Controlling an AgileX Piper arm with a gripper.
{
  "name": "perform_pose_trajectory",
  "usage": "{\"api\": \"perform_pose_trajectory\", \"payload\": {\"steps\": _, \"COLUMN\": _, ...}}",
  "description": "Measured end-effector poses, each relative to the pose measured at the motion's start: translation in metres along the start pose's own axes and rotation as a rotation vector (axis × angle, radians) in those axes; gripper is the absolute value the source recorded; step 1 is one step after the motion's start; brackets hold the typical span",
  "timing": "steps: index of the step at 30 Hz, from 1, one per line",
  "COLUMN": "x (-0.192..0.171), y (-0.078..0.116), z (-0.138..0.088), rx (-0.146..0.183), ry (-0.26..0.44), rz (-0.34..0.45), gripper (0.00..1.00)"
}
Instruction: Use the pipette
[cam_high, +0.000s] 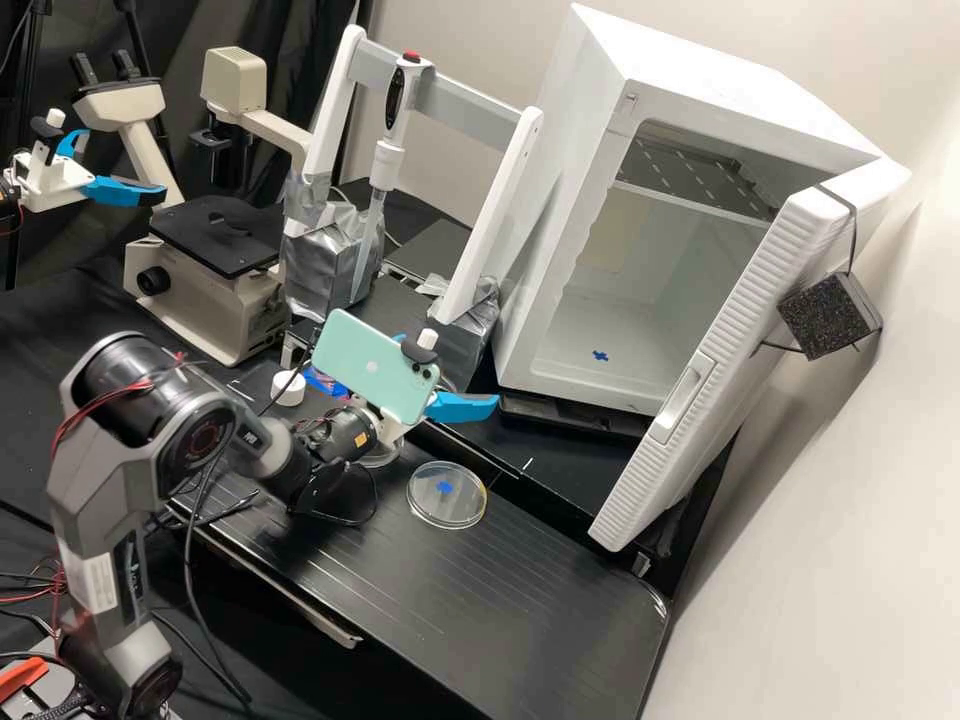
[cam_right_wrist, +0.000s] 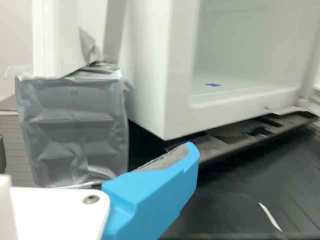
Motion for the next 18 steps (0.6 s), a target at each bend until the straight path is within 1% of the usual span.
{"api": "perform_pose_trajectory", "payload": {"steps": 1, "x": -0.005, "y": 0.004, "z": -0.002, "rx": 0.006, "ry": 0.010, "rz": 0.013, "gripper": 1.00}}
{"api": "perform_pose_trajectory", "payload": {"steps": 3, "x": -0.020, "y": 0.011, "z": -0.008, "rx": 0.035, "ry": 0.049, "rz": 0.035, "gripper": 1.00}}
{"api": "perform_pose_trajectory", "payload": {"steps": 4, "x": -0.027, "y": 0.016, "z": -0.014, "rx": 0.040, "ry": 0.075, "rz": 0.049, "gripper": 1.00}}
{"api": "perform_pose_trajectory", "payload": {"steps": 7, "x": -0.046, "y": 0.028, "z": -0.034, "rx": 0.046, "ry": 0.168, "rz": 0.094, "gripper": 1.00}}
{"api": "perform_pose_trajectory", "payload": {"steps": 9, "x": -0.057, "y": 0.034, "z": -0.051, "rx": 0.045, "ry": 0.248, "rz": 0.121, "gripper": 1.00}}
{"api": "perform_pose_trajectory", "payload": {"steps": 11, "x": -0.071, "y": 0.039, "z": -0.073, "rx": 0.029, "ry": 0.343, "rz": 0.142, "gripper": 1.00}}
{"api": "perform_pose_trajectory", "payload": {"steps": 12, "x": -0.074, "y": 0.039, "z": -0.078, "rx": 0.022, "ry": 0.360, "rz": 0.142, "gripper": 1.00}}
{"api": "perform_pose_trajectory", "payload": {"steps": 14, "x": -0.083, "y": 0.043, "z": -0.098, "rx": -0.004, "ry": 0.419, "rz": 0.153, "gripper": 1.00}}
{"api": "perform_pose_trajectory", "payload": {"steps": 15, "x": -0.085, "y": 0.045, "z": -0.107, "rx": -0.013, "ry": 0.440, "rz": 0.154, "gripper": 1.00}}
{"api": "perform_pose_trajectory", "payload": {"steps": 18, "x": -0.086, "y": 0.049, "z": -0.130, "rx": -0.022, "ry": 0.474, "rz": 0.149, "gripper": 1.00}}
